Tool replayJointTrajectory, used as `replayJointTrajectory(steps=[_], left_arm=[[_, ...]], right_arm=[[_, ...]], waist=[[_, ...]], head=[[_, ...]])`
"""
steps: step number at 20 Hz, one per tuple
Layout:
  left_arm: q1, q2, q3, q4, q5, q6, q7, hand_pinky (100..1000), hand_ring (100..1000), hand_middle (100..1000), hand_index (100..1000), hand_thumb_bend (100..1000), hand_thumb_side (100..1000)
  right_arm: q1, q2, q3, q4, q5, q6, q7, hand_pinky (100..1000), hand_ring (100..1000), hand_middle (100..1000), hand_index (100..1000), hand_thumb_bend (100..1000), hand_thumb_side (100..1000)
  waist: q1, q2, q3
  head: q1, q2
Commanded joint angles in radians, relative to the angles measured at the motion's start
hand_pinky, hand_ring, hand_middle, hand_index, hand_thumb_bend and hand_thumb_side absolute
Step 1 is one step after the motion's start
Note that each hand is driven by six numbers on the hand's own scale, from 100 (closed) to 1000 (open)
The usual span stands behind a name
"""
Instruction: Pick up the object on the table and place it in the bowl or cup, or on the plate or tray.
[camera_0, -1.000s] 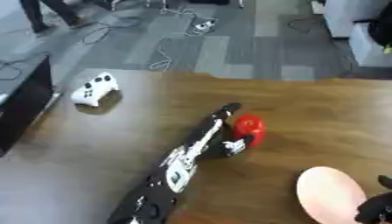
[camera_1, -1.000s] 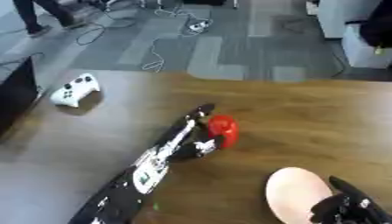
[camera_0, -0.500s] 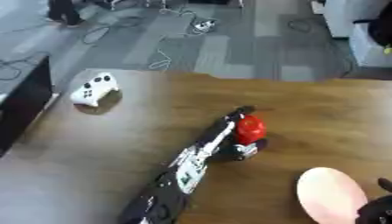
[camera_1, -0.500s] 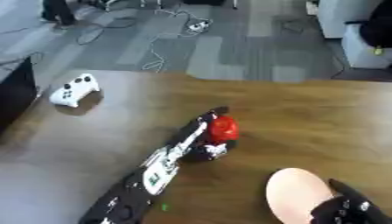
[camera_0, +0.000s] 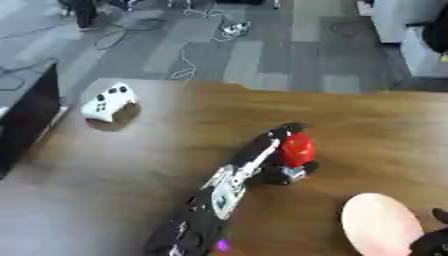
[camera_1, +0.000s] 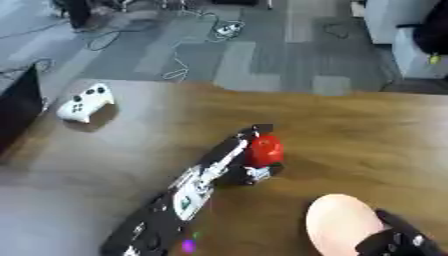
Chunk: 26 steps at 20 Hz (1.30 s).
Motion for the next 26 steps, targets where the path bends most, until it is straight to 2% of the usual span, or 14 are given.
replayJointTrajectory(steps=[1,3,4,7,8,9,10,17,18,19,22,23,24,26], left_arm=[[-0.015,-0.008,0.004,0.017,-0.032,0.020,0.009,581,755,831,942,507,736],[-0.019,-0.008,0.008,0.021,-0.052,0.035,0.026,516,693,765,916,513,699],[-0.021,-0.009,0.010,0.021,-0.063,0.044,0.037,455,636,713,875,496,649],[-0.026,-0.011,0.014,0.018,-0.087,0.066,0.080,366,542,624,811,440,563],[-0.028,-0.012,0.015,0.015,-0.092,0.072,0.097,326,507,589,780,414,494],[-0.028,-0.013,0.015,0.013,-0.095,0.077,0.114,337,516,598,789,424,511],[-0.029,-0.014,0.016,0.011,-0.096,0.081,0.129,288,469,549,740,378,454],[-0.032,-0.016,0.009,0.014,-0.082,0.088,0.184,230,409,496,673,287,400],[-0.032,-0.016,0.009,0.013,-0.080,0.088,0.186,107,356,466,645,255,347],[-0.033,-0.015,0.008,0.012,-0.077,0.088,0.189,118,361,469,647,257,351],[-0.033,-0.014,0.000,0.004,-0.063,0.086,0.187,100,265,368,562,124,239],[-0.033,-0.013,-0.003,-0.002,-0.056,0.085,0.184,100,260,363,556,113,231],[-0.033,-0.012,-0.007,-0.008,-0.049,0.085,0.180,100,230,327,522,100,162],[-0.034,-0.010,-0.015,-0.019,-0.029,0.089,0.171,100,225,318,518,100,131]], right_arm=[[-0.009,-0.001,0.001,-0.016,0.001,-0.001,0.003,489,604,652,1000,100,770],[-0.009,0.000,0.001,-0.016,0.002,-0.002,0.003,489,604,652,1000,100,770],[-0.009,0.000,0.001,-0.016,0.002,-0.002,0.003,489,604,652,1000,100,771],[-0.008,0.001,0.000,-0.015,0.002,-0.002,0.003,489,605,652,1000,100,769],[-0.008,0.002,0.000,-0.015,0.002,-0.002,0.003,489,605,652,1000,100,775],[-0.008,0.002,0.000,-0.014,0.003,-0.002,0.004,489,605,652,1000,100,775],[-0.008,0.002,0.000,-0.014,0.003,-0.002,0.004,488,605,652,1000,100,778],[-0.008,0.004,-0.001,-0.009,0.005,0.000,0.003,488,605,652,1000,100,784],[-0.008,0.004,-0.001,-0.009,0.005,0.001,0.003,488,605,652,1000,100,787],[-0.008,0.004,-0.002,-0.008,0.006,0.001,0.003,488,605,652,1000,100,786],[-0.008,0.005,-0.002,-0.006,0.007,0.002,0.002,488,605,652,1000,100,791],[-0.008,0.005,-0.002,-0.005,0.007,0.002,0.002,488,605,652,1000,100,792],[-0.008,0.005,-0.003,-0.005,0.007,0.002,0.002,488,605,652,1000,100,793],[-0.008,0.005,-0.003,-0.004,0.008,0.003,0.002,488,605,653,1000,100,796]], waist=[[-0.003,-0.009,-0.002],[-0.004,-0.009,-0.002],[-0.004,-0.009,-0.003],[-0.005,-0.009,-0.003],[-0.005,-0.009,-0.003],[-0.005,-0.009,-0.003],[-0.005,-0.009,-0.002],[-0.003,-0.011,0.000],[-0.003,-0.011,0.000],[-0.003,-0.011,0.000],[-0.002,-0.012,0.002],[-0.002,-0.012,0.003],[-0.002,-0.012,0.003],[-0.002,-0.013,0.005]], head=[[0.016,-0.014],[0.018,-0.015],[0.019,-0.015],[0.022,-0.014],[0.023,-0.013],[0.024,-0.013],[0.025,-0.012],[0.027,-0.008],[0.027,-0.007],[0.027,-0.006],[0.028,-0.003],[0.028,-0.002],[0.028,-0.002],[0.028,0.000]])
